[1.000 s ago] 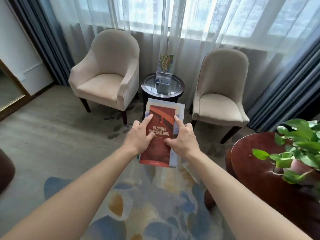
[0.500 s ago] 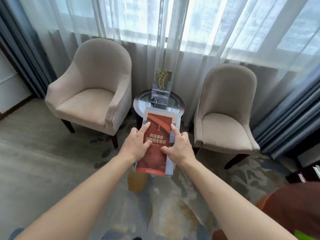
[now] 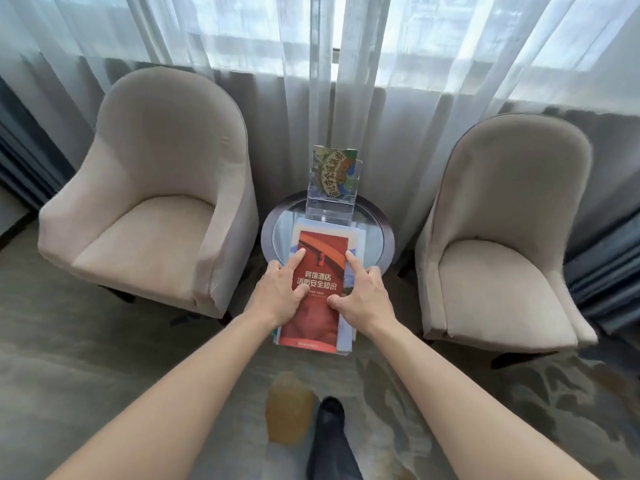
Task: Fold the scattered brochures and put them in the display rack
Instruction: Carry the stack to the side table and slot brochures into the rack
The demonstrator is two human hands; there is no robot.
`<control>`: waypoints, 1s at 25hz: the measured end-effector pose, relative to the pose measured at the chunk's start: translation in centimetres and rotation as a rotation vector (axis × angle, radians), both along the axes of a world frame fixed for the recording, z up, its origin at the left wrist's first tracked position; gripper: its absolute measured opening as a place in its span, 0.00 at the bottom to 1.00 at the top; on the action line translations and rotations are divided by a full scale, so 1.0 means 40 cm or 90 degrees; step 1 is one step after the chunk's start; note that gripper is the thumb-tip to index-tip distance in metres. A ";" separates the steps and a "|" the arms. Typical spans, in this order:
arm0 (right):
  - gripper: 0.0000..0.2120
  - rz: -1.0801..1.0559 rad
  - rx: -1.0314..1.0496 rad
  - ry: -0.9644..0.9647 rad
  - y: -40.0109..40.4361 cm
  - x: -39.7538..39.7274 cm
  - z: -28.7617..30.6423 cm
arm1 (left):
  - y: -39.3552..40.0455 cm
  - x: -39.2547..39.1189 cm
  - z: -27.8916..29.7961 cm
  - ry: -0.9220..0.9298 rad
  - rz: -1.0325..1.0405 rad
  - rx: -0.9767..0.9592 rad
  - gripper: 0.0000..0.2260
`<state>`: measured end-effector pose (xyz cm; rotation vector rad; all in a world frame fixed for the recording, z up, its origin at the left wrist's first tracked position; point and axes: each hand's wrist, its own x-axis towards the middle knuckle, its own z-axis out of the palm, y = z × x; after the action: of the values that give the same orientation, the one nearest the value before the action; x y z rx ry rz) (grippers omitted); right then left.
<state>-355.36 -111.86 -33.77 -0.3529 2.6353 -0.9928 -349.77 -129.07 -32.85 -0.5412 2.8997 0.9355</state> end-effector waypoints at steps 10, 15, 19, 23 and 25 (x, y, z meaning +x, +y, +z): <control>0.45 -0.011 0.076 -0.091 -0.163 -0.424 -0.234 | -0.168 -0.437 -0.251 -0.107 -0.019 0.031 0.31; 0.46 -0.036 0.113 -0.123 -0.216 -0.534 -0.364 | -0.220 -0.563 -0.410 -0.133 -0.044 0.057 0.31; 0.46 -0.031 0.145 -0.175 -0.227 -0.573 -0.489 | -0.232 -0.597 -0.541 -0.176 -0.049 0.080 0.31; 0.46 -0.016 0.163 -0.204 -0.220 -0.594 -0.601 | -0.227 -0.639 -0.643 -0.230 -0.064 0.081 0.30; 0.46 -0.020 0.159 -0.205 -0.214 -0.604 -0.639 | -0.220 -0.650 -0.673 -0.228 -0.067 0.082 0.30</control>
<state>-379.52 -120.44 -59.32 -0.0856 2.4352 -0.6525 -375.78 -137.87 -59.76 -0.4845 2.5044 0.8973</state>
